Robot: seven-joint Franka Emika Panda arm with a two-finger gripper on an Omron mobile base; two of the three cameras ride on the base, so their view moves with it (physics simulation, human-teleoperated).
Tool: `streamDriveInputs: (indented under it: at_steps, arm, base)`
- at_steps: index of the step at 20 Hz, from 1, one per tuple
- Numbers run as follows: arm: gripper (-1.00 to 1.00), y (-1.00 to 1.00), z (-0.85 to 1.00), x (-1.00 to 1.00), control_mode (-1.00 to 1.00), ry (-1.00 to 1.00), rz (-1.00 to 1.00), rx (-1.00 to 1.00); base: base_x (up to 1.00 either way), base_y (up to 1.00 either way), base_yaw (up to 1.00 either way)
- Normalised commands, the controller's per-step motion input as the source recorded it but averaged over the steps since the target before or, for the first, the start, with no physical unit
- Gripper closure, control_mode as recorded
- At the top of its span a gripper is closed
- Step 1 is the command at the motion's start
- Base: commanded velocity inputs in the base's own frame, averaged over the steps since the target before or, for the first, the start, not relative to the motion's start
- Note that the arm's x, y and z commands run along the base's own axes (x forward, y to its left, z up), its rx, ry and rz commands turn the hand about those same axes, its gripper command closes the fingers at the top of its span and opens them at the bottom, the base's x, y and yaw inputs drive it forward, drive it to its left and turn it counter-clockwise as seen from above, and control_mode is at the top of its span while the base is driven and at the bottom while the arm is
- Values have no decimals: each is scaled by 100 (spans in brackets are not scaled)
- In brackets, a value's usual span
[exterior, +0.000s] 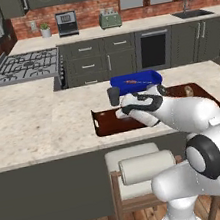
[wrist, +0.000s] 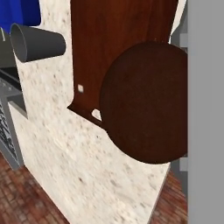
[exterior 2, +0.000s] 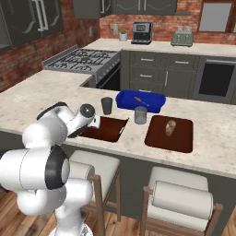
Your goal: Take the cake and cupcake from the fridge and place them on the empty tray on the dining counter.
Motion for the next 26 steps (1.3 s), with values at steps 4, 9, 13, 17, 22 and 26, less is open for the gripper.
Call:
streamDriveInputs:
  at_steps: [4, 9, 13, 17, 22, 26]
  arm:
    - [100, 8, -17, 37, -100, 6, -1, -4]
    - [100, 3, -17, 37, -100, 4, -1, -3]
    - [100, 3, -19, 42, -100, 2, 0, 0]
    - [100, 0, -29, 27, -100, 3, 0, 0]
    - [100, 1, -39, 17, -100, 3, 0, 0]
    - [100, 3, -28, 28, -100, 0, 0, 0]
  base:
    - [0, 0, 0]
    - [0, 0, 0]
    - [0, 0, 0]
    - [0, 0, 0]
    - [0, 0, 0]
    - [0, 0, 0]
